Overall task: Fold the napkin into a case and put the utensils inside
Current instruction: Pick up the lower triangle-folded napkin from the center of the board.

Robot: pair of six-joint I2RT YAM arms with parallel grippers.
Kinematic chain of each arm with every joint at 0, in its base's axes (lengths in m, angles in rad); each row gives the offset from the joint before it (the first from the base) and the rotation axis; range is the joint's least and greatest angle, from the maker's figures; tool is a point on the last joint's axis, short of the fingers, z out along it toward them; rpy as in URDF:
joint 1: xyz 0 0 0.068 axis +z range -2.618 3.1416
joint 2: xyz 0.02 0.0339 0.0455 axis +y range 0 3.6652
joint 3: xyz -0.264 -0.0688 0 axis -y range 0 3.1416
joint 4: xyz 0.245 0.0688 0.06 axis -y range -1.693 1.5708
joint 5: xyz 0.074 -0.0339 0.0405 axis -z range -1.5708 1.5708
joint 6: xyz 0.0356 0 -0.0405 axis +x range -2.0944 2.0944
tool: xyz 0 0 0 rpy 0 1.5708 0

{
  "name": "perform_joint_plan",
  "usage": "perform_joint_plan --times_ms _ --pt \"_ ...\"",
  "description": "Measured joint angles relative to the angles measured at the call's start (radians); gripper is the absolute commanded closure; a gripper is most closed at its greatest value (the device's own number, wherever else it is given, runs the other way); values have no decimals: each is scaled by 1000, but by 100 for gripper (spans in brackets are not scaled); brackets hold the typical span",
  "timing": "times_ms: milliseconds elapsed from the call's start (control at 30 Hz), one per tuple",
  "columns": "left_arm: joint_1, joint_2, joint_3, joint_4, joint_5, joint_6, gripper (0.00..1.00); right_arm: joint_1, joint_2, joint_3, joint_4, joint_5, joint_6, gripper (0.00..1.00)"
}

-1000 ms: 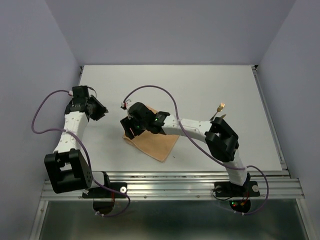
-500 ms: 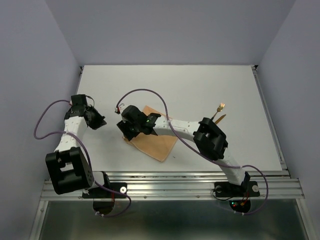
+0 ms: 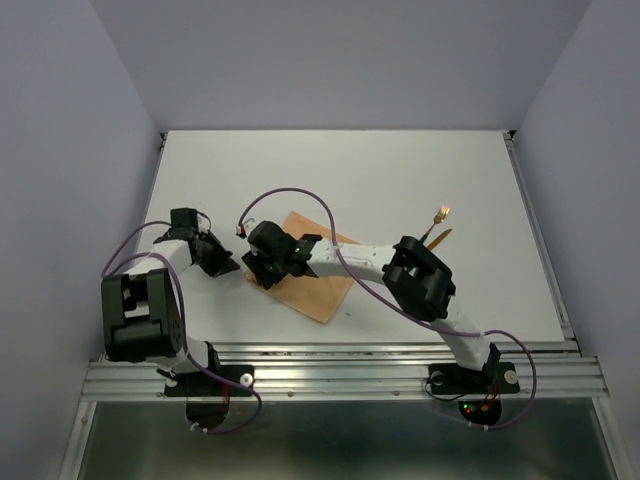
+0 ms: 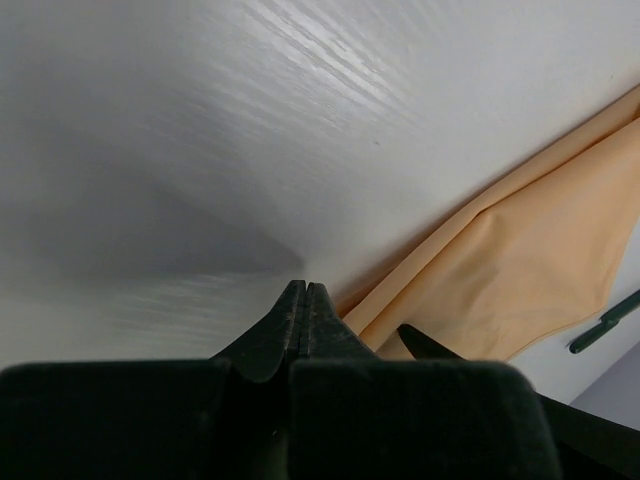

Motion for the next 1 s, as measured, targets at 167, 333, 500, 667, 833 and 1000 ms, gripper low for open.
perform_joint_plan --times_ms 167,333,500,667,833,1000 --pt "-43 43 -6 50 14 -22 100 0 -6 -35 2 -5 16 46" --pt "-49 60 -13 69 23 -33 100 6 -35 -53 9 -5 30 44" --pt "-60 61 -13 74 22 -35 100 19 -62 -61 23 -4 44 44" --pt "-61 61 -13 74 24 -35 100 30 -64 -61 31 -5 48 44" --pt "-61 61 -16 80 30 -35 100 31 -64 -60 32 -5 52 44" --pt "-62 61 -16 81 33 -35 100 31 -55 -47 31 4 54 52"
